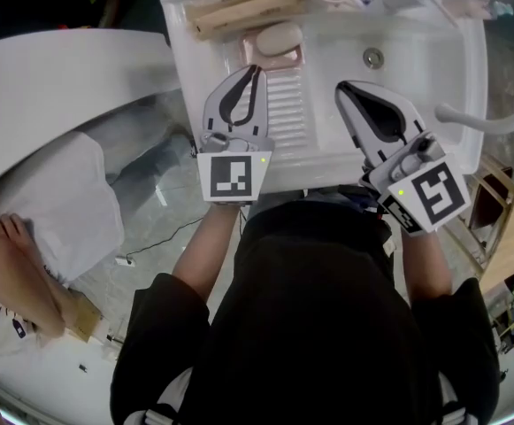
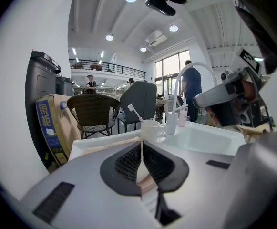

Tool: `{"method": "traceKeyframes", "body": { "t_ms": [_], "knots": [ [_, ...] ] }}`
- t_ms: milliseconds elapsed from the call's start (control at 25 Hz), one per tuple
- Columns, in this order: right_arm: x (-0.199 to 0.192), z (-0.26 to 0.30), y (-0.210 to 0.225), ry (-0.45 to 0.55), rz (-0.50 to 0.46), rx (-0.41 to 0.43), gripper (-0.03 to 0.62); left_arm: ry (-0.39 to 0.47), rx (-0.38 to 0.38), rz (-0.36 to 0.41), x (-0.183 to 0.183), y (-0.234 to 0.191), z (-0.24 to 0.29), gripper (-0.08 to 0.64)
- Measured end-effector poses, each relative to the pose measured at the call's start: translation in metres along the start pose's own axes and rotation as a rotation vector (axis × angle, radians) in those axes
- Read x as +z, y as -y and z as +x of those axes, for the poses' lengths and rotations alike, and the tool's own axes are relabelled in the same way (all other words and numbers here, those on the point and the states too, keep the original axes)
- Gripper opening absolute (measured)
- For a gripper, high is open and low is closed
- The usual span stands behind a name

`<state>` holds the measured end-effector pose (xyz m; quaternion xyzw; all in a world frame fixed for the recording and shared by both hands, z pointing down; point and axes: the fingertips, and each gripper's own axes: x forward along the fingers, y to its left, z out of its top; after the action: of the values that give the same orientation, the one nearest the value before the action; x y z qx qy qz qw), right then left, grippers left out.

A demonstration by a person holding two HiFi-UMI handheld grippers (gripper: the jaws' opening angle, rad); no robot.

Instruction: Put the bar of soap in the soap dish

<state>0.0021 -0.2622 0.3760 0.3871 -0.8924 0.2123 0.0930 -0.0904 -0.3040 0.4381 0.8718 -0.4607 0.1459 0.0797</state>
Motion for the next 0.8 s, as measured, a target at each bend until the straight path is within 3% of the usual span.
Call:
{"method": "traceKeyframes", "body": {
  "t_ms": [520,800],
  "knots": [
    [0.028,-0.024,-0.019,0.026,-0.088,-0.065,0.021,0.081,0.021,-0.013,0.045,-0.006,-0.047,0.003],
    [0.024,-0.045,-0.028,-0.001,-0.139,-0.100,0.021,0.111,0.025,-0.004,0.058,-0.013,-0.072,0.003]
  ]
}}
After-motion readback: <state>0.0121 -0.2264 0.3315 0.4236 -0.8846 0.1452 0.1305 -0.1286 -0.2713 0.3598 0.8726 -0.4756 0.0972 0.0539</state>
